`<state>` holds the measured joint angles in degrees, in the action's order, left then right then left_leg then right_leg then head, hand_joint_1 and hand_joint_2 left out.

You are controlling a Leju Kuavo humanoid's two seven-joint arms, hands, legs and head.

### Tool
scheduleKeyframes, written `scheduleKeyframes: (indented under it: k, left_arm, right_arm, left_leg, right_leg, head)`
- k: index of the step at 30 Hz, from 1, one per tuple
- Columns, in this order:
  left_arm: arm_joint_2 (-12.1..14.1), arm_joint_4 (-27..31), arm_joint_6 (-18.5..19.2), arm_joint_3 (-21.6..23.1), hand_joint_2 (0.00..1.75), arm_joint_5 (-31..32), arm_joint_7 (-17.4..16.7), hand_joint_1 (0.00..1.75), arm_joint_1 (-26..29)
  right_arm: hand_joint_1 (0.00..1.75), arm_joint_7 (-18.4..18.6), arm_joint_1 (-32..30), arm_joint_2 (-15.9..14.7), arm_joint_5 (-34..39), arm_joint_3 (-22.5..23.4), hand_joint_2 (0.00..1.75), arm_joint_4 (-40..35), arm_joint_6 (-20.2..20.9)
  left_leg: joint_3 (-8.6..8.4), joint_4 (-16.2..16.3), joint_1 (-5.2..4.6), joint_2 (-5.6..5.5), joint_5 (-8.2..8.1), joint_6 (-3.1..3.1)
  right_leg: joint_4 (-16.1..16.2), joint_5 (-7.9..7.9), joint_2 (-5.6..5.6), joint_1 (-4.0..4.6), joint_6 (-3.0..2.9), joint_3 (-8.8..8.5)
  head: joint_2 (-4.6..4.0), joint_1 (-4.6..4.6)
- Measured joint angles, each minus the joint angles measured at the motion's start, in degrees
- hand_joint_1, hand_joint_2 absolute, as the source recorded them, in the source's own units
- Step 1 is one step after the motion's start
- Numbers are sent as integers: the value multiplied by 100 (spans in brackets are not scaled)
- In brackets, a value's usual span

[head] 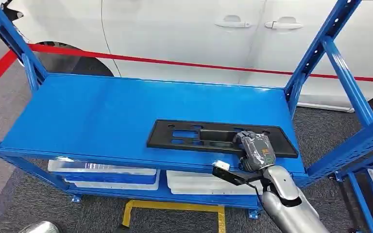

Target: Take the parts from the cabinet and place them on the table.

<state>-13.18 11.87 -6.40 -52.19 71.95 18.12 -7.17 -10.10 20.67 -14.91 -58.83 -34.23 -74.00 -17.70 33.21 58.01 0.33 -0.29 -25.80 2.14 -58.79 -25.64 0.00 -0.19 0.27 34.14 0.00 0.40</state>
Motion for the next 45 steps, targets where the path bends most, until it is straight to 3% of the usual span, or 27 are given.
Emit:
scheduleKeyframes:
  k: [2, 4, 5, 6, 8, 10, 11, 14, 16, 17, 19, 20, 21, 22, 23, 25, 26, 30, 32, 35, 36, 37, 38, 40, 41, 42, 45]
  left_arm:
    - [0, 0, -4, 2, 0, 7, -4, 0, -14]
    - [0, 0, -4, 4, 0, 11, -13, 0, -21]
    - [0, 0, -7, 4, 0, 11, -24, 0, -19]
    - [0, 0, -9, 4, 0, 13, -39, 0, -19]
    - [0, 0, -11, 9, 0, 29, -46, 0, -24]
    - [-11, 0, -22, 13, 0, 29, -57, 0, -27]
    - [-13, 0, -22, 15, 0, 31, -63, 0, -34]
    - [-13, 0, -33, 22, 0, 44, -81, 0, -47]
    - [-13, 0, -41, 26, 0, 24, -98, 0, -56]
    - [-13, 0, -46, 26, 0, 11, -101, 0, -56]
    - [-13, 0, -44, 26, 0, -13, -101, 0, -53]
    - [-13, 0, -39, 26, 0, -39, -101, 0, -46]
    - [-13, 0, -33, 26, 0, -46, -98, 0, -35]
    - [-13, 0, -24, 26, 0, -48, -98, 0, -26]
    - [-13, 0, -22, 26, 175, -52, -96, 0, -23]
    - [-11, 0, -22, 24, 175, -81, -61, 0, -27]
    - [-11, 0, -22, 20, 175, -114, -44, 0, -25]
    - [-9, 0, -28, -7, 175, -168, 4, 0, 10]
    - [-11, 0, -24, -9, 175, -170, 22, 0, 12]
    - [-11, 0, -22, -11, 175, -173, 42, 0, 15]
    - [-9, 0, -22, -13, 175, -173, 42, 0, 20]
    - [-7, 0, -22, -15, 175, -173, 42, 0, 23]
    - [-7, 0, -13, -15, 175, -175, 48, 0, 23]
    - [-7, 0, 83, -15, 175, -181, 101, 0, 19]
    - [-9, 0, 120, -15, 175, -190, 138, 0, 19]
    - [-15, 0, 116, -15, 175, -203, 149, 0, 16]
    - [-35, 0, -85, -15, 175, -164, -24, 0, 10]
  right_arm:
    - [175, 13, -69, 4, -437, -2, 175, -79, -361]
    - [175, 85, -136, 64, -916, -24, 175, -204, -714]
    - [175, 142, -181, 103, -1137, -48, 175, -261, -869]
    - [175, 201, -225, 153, -1429, -99, 175, -335, -1048]
    - [175, 313, -256, 252, -1884, -208, 175, -499, -1315]
    - [175, 446, -263, 361, -2247, -317, 175, -665, -1512]
    - [175, 571, -261, 470, -2515, -394, 175, -759, -1643]
    - [175, 717, -282, 682, -2841, -558, 175, -980, -1774]
    - [175, 833, -302, 800, -2932, -693, 175, -1124, -1782]
    - [175, 861, -298, 859, -2961, -759, 175, -1185, -1793]
    - [175, 903, -314, 979, -3002, -902, 175, -1279, -1839]
    - [175, 920, -342, 1025, -3011, -969, 175, -1305, -1861]
    - [175, 955, -386, 1065, -3031, -1038, 175, -1327, -1896]
    - [175, 981, -429, 1104, -3052, -1097, 175, -1349, -1907]
    - [175, 999, -458, 1137, -3074, -1141, 175, -1366, -1916]
    - [175, 1071, -518, 1213, -3107, -1230, 175, -1419, -1970]
    - [175, 1104, -540, 1242, -3107, -1257, 175, -1443, -2029]
    - [175, 1183, -593, 1248, -3107, -1344, 175, -1552, -2097]
    - [175, 1202, -614, 1248, -3107, -1375, 175, -1603, -2097]
    - [175, 1204, -643, 1248, -3107, -1414, 175, -1626, -2095]
    - [175, 1204, -671, 1246, -3107, -1423, 175, -1626, -2097]
    - [175, 1209, -691, 1244, -3107, -1427, 175, -1624, -2095]
    - [175, 1222, -697, 1244, -3107, -1436, 175, -1626, -2097]
    - [175, 1285, -695, 1246, -3107, -1445, 175, -1626, -2093]
    - [175, 1323, -692, 1244, -3107, -1445, 175, -1626, -2090]
    - [175, 1361, -691, 1246, -3107, -1445, 175, -1626, -2090]
    - [175, 1443, -729, 1246, -3107, -1445, 175, -1626, -2093]
  left_leg:
    - [-18, -47, 26, 7, 37, 58]
    - [-6, -44, 23, 11, 39, 67]
    - [-5, -41, 22, 12, 36, 70]
    - [-5, -36, 24, 10, 31, 65]
    - [-17, -15, 27, -1, 10, 51]
    - [-28, 25, 28, -8, -32, 8]
    - [5, 47, -5, -4, -50, -30]
    - [6, 28, 7, -2, -43, -120]
    - [14, 80, 27, -3, -116, -194]
    - [94, 289, 28, 0, -269, -218]
    - [506, 1189, 35, 0, -737, -259]
    - [705, 1604, 35, 0, -886, -276]
    - [825, 1834, 36, 1, -903, -286]
    - [799, 1759, 37, 1, -777, -290]
    - [663, 1451, 42, 2, -561, -289]
    - [182, 436, 53, 6, -45, -266]
    - [45, 166, 46, 2, -99, -241]
    - [53, 110, 22, -11, -69, -126]
    - [26, 51, 60, -2, -28, -33]
    - [32, 52, 52, 8, -36, 15]
    - [32, 54, 49, 8, -36, 15]
    - [27, 54, 48, 5, -36, 15]
    - [23, 57, 47, -1, -38, 14]
    - [-7, 58, 43, -12, -47, 1]
    - [-12, 58, 44, -12, -55, -13]
    - [9, 76, 5, -13, -62, -42]
    - [7, 44, 34, -6, -47, -133]
  right_leg:
    - [-329, -265, -2, -28, 59, 142]
    - [-1203, -700, -2, -59, 107, 549]
    - [-1563, -813, -3, -67, 126, 721]
    - [-1721, -800, -3, -76, 133, 803]
    - [-1214, -409, -4, -102, 127, 570]
    - [-237, 55, -5, -106, 81, 92]
    - [-88, -62, 0, -60, 46, 26]
    - [-72, -53, 17, -31, -27, 60]
    - [14, -13, 1, -87, -116, 6]
    - [24, -11, 0, -80, -166, -4]
    - [19, -24, -8, -59, -212, -4]
    - [16, -29, -9, -49, -220, -4]
    - [12, -33, -8, -45, -225, -6]
    - [4, -38, -5, -45, -230, -12]
    - [-5, -47, 2, -47, -225, -17]
    - [-39, -82, 16, -50, -186, -37]
    - [-64, -105, 16, -24, -157, -24]
    - [-61, -89, 18, -4, -57, -12]
    - [-250, -262, 12, -25, 12, 61]
    - [-1483, -868, 10, -45, 69, 630]
    - [-1798, -927, 10, -51, 76, 787]
    - [-1802, -851, 10, -56, 75, 796]
    - [-1570, -668, 9, -56, 63, 693]
    - [-559, -140, 8, -49, 0, 193]
    - [-138, -63, 4, -34, -45, 6]
    - [-50, -120, 2, 12, -52, -36]
    - [-56, -107, 24, 34, -85, -12]
  head:
    - [0, 9]
    - [0, 6]
    - [0, 6]
    - [0, 6]
    - [0, 6]
    - [0, 9]
    - [0, 9]
    - [0, 2]
    - [0, 4]
    - [0, 4]
    - [0, 2]
    - [0, 4]
    - [0, 2]
    - [0, 4]
    - [0, 2]
    - [0, 2]
    - [0, 4]
    - [0, 4]
    - [0, 11]
    - [0, 6]
    - [0, 9]
    - [0, 6]
    - [0, 9]
    - [0, 6]
    - [0, 9]
    - [0, 7]
    - [0, 4]
